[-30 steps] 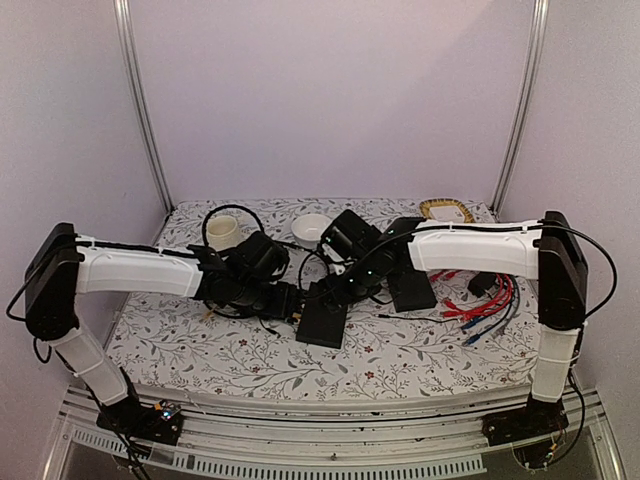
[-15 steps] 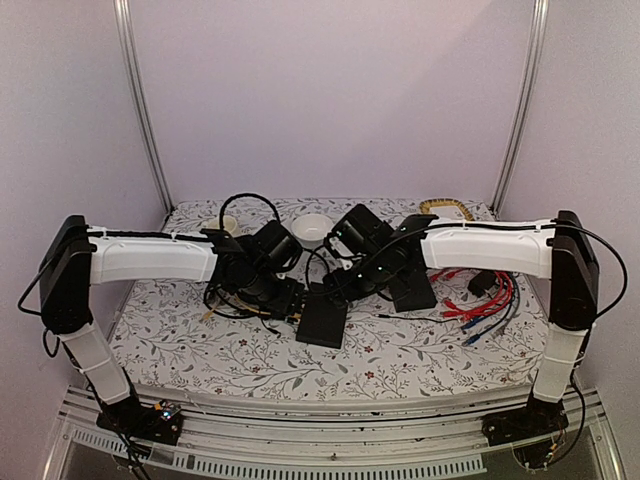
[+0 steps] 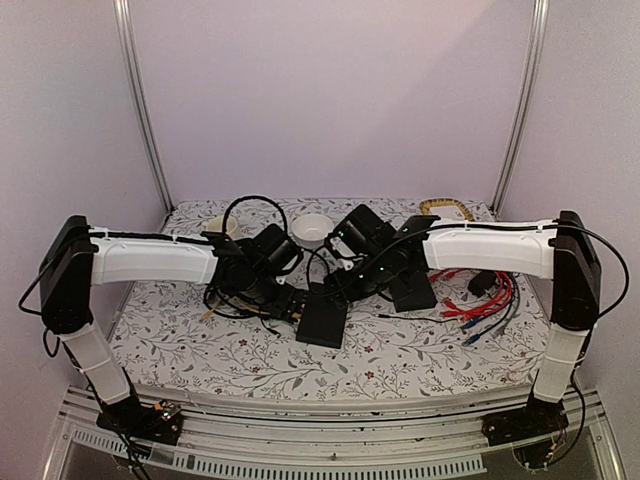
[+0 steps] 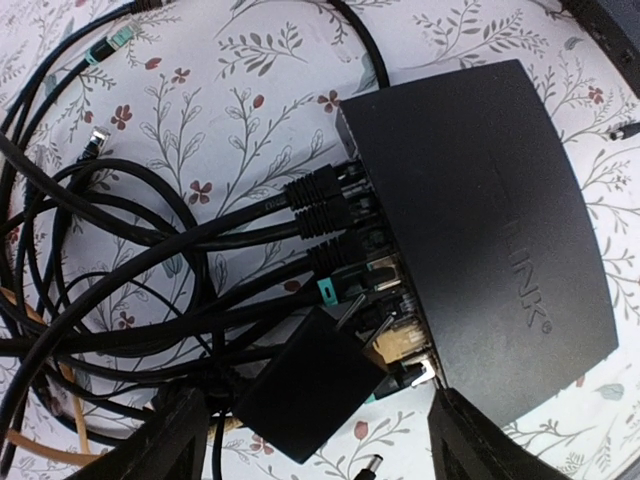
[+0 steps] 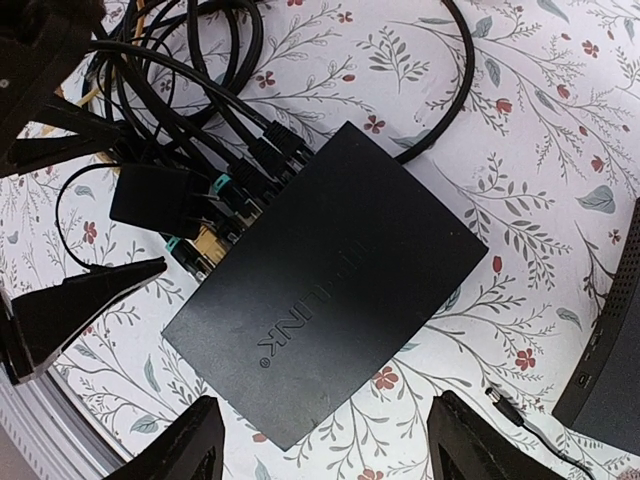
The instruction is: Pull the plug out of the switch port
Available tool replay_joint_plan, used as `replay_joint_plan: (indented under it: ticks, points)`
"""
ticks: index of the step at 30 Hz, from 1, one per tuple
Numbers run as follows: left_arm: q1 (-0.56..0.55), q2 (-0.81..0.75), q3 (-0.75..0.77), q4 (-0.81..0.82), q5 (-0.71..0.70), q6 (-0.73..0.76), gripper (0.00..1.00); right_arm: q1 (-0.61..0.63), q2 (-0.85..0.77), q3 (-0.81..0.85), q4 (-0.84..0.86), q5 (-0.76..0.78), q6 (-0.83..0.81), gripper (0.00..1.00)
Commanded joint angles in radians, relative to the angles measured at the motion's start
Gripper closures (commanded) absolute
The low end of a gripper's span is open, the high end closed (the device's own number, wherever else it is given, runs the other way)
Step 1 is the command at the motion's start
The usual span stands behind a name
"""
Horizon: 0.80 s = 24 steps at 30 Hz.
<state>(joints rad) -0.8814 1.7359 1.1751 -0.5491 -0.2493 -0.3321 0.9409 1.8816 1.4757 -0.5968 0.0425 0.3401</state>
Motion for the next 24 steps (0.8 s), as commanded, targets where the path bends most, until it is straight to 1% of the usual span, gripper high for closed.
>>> replay_joint_plan:
  ticks: [1, 17, 24]
  points:
    - [0.011, 0.022, -0.021, 0.038, 0.003, 0.035, 0.21, -0.007, -0.054, -0.019, 0.017, -0.007, 0.002, 0.28]
    - [0.044, 0.069, -0.02, 0.076, -0.001, 0.06, 0.22, -0.009, -0.05, -0.018, 0.017, -0.007, 0.005, 0.28]
    - [0.056, 0.078, -0.023, 0.086, 0.029, 0.067, 0.23, -0.017, -0.045, -0.013, 0.014, -0.009, 0.002, 0.28]
